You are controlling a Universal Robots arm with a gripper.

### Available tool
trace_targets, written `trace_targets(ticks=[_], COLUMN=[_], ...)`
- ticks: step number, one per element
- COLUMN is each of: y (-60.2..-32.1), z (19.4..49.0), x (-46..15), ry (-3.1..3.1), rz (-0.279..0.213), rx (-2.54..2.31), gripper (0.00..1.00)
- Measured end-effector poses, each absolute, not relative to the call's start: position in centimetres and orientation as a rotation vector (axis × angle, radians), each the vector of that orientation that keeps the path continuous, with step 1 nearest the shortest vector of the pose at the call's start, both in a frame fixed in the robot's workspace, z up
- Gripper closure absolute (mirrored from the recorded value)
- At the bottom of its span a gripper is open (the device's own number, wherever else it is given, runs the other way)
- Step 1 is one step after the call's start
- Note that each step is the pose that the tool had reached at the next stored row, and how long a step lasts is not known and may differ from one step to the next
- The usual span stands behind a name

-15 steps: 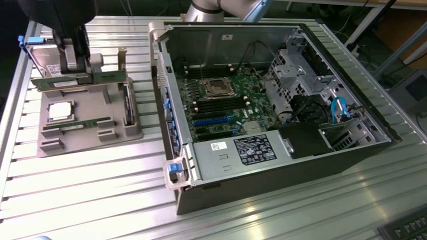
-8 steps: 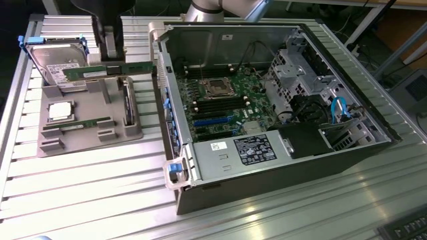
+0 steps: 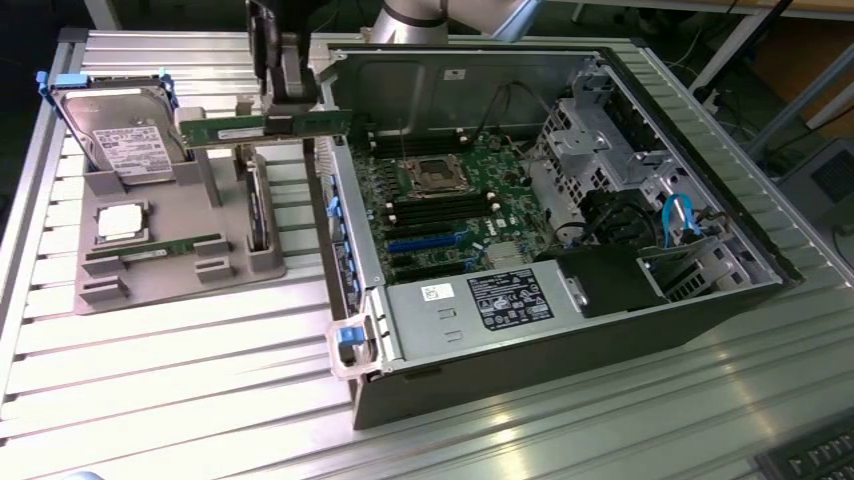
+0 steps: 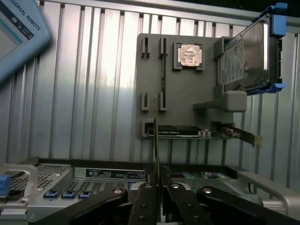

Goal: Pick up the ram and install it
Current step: 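Pick up the ram and move it above insertion slot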

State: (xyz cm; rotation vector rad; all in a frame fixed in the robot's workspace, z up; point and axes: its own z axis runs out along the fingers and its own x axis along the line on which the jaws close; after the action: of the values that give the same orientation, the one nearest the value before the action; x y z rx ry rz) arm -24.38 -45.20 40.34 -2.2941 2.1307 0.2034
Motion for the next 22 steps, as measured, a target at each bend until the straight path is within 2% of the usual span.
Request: trace_targets(ticks=[8,22], y=[-45.2,-45.3], z=[41.0,41.3], x=[-19.0,-10.8], ry=[2.141,2.137], rz=[0.232,0.249], rx=[-2.303,-2.306], gripper=[0.86,0.86])
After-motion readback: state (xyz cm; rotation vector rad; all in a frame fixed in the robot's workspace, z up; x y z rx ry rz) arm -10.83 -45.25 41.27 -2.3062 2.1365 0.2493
